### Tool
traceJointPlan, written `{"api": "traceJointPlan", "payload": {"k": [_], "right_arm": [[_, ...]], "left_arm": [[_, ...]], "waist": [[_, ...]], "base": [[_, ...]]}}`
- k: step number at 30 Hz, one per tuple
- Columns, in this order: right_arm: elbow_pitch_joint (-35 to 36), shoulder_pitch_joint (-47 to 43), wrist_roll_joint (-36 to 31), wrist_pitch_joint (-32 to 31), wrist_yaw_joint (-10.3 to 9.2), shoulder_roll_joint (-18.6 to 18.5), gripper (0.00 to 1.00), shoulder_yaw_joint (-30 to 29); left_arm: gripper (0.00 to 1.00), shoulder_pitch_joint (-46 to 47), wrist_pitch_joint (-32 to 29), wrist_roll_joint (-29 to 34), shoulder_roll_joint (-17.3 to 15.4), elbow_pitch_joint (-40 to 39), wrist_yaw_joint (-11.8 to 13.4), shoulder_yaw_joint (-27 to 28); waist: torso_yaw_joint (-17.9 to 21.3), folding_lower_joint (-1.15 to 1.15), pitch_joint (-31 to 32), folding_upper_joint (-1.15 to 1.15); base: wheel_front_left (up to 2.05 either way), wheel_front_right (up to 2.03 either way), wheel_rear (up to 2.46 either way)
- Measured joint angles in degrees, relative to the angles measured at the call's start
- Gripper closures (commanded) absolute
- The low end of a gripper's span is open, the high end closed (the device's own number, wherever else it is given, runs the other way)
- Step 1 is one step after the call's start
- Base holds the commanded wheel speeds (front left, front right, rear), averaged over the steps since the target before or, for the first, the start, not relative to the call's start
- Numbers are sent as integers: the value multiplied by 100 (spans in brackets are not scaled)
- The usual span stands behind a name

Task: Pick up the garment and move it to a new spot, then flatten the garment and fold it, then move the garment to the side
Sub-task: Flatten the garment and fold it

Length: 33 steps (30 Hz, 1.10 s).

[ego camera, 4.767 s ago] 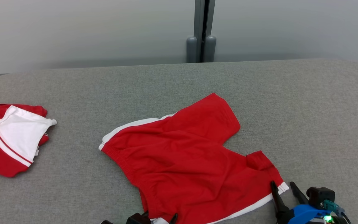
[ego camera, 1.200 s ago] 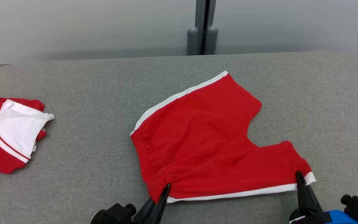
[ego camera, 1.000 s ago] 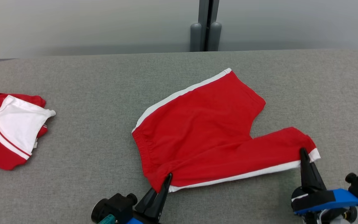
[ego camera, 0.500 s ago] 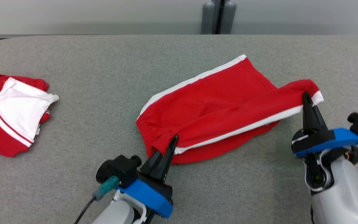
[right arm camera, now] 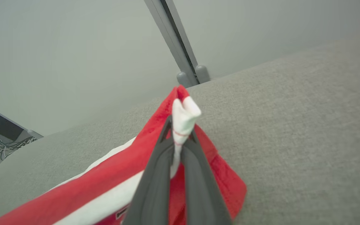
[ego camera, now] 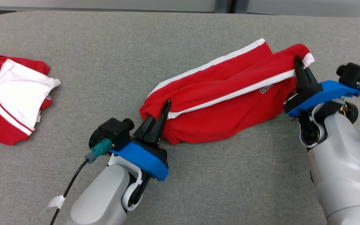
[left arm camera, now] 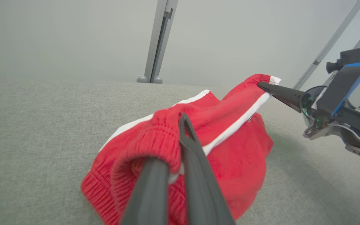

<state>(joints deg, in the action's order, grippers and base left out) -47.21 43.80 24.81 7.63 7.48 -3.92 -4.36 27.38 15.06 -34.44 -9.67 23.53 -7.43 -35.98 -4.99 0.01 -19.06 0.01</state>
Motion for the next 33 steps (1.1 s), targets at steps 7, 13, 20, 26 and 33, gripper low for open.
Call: {"api": "traceJointPlan", "payload": {"k": [7,13,20,26,33], "right_arm": [[-721,590,-134,215,0,10,0,100],[-1062,666,-155,417,0,-38,0,327],[-1081,361,-93,583,0,-389,0,768],[-1089,-45,10,633,0,-784,0,1080],[-1239,-86,96,620,0,-976,0,1332]], "left_arm": [[0,237,0,-9,100,299,0,188],[0,186,0,122,165,421,0,308],[0,-403,0,436,-3,226,0,728],[0,-947,0,720,-74,-179,0,1378],[0,-1315,0,1659,121,-844,166,2392]], "waist": [[-126,-1,-114,0],[-144,-1,-45,0],[-166,-2,148,0],[-267,-2,280,0],[-347,-2,262,0]], "base": [[0,0,0],[0,0,0],[0,0,0],[0,0,0],[0,0,0]]}}
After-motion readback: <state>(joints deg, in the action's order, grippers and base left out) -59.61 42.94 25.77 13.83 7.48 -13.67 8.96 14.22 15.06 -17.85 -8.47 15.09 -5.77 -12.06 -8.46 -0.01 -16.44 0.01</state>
